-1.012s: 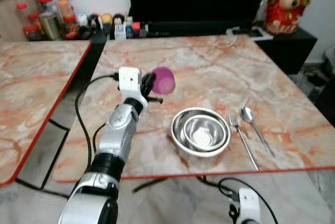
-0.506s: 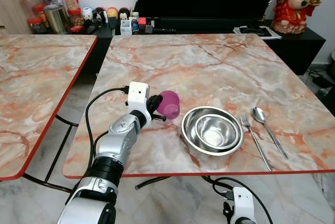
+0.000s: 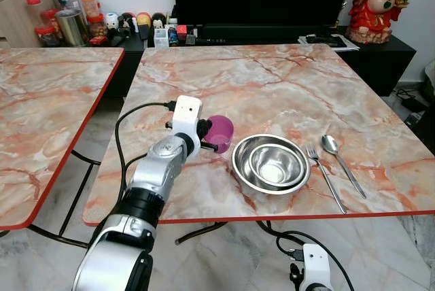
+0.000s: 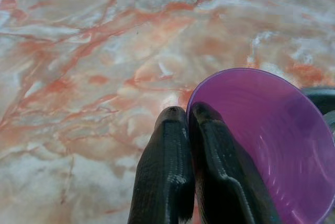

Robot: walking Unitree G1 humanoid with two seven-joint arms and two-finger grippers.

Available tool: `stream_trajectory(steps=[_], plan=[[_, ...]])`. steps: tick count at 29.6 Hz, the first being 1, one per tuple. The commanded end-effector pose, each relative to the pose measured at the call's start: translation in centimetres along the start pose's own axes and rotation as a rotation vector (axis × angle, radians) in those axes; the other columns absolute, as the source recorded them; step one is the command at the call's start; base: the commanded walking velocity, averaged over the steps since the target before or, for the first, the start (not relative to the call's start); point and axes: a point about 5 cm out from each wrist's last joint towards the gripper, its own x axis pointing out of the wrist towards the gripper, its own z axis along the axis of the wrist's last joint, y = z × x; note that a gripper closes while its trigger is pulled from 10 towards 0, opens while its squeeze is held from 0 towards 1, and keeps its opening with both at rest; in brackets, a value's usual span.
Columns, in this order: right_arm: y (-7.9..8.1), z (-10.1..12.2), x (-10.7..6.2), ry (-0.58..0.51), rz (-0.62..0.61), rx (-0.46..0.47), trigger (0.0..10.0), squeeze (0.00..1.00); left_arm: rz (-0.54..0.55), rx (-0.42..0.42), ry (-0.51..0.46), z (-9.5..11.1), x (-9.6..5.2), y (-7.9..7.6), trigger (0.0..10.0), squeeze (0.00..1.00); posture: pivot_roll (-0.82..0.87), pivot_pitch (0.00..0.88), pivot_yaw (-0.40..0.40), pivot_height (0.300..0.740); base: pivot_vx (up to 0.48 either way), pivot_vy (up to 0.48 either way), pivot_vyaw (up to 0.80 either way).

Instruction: Setting the table

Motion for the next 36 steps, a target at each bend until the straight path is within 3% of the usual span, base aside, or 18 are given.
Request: stream_trajectory(steps=[1,13,20,36], plan=[[0.0,0.1,0.0,-0.004,-0.007,0.009,10.0,0.00,0.025,0.059,0.015,0.8,0.1,0.1,10.0,0.00,0.04,0.000,-0.024,0.740,0.000,0.000,0.00],[0.2,0.1,0.0,-0.006,-0.006,0.015,10.0,0.00,0.062,-0.013,0.120,0.0,0.2,0.2,10.0,0.00,0.05,0.000,-0.020,0.740,0.000,0.000,0.00],[0.1,0.0,0.0,-0.002,-0.008,0.015,10.0,0.00,0.063,-0.058,0.115,0.3,0.0,0.3,10.0,0.00,0.05,0.000,-0.020,0.740,0.000,0.000,0.00],[0.1,0.0,0.0,-0.001,-0.006,0.014,10.0,0.00,0.065,-0.056,0.102,1.6,-0.5,0.4,10.0,0.00,0.05,0.000,-0.021,0.740,0.000,0.000,0.00]])
